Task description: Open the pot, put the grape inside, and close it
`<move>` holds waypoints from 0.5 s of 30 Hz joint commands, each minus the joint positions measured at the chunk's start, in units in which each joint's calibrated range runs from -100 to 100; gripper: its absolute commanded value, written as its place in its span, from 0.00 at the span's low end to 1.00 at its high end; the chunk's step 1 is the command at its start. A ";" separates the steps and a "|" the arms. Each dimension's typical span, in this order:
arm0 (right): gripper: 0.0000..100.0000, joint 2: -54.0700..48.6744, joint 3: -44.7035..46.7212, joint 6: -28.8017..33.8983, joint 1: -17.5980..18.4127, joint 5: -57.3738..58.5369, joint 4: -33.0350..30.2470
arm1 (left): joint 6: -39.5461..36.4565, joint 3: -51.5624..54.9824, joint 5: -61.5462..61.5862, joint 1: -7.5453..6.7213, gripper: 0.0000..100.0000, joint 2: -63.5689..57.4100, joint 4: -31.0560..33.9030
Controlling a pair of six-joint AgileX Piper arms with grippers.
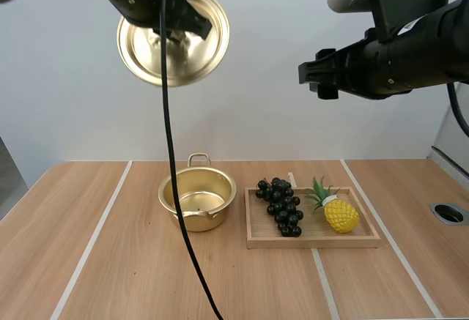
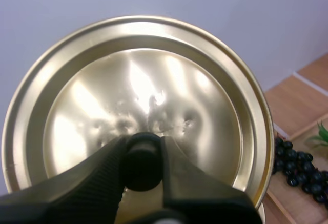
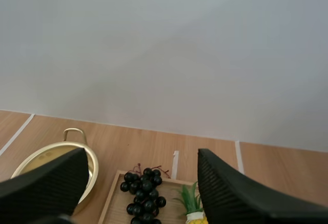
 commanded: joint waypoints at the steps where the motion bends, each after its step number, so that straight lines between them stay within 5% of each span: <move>1: 1.00 1.73 -0.39 -0.49 -0.18 3.18 2.71 | -1.62 -3.17 -2.79 -0.18 0.00 -4.76 -0.66; 15: 1.00 14.54 -0.39 -4.70 -0.18 16.01 7.01 | -9.73 -18.95 -4.56 -0.18 0.00 -16.00 -1.52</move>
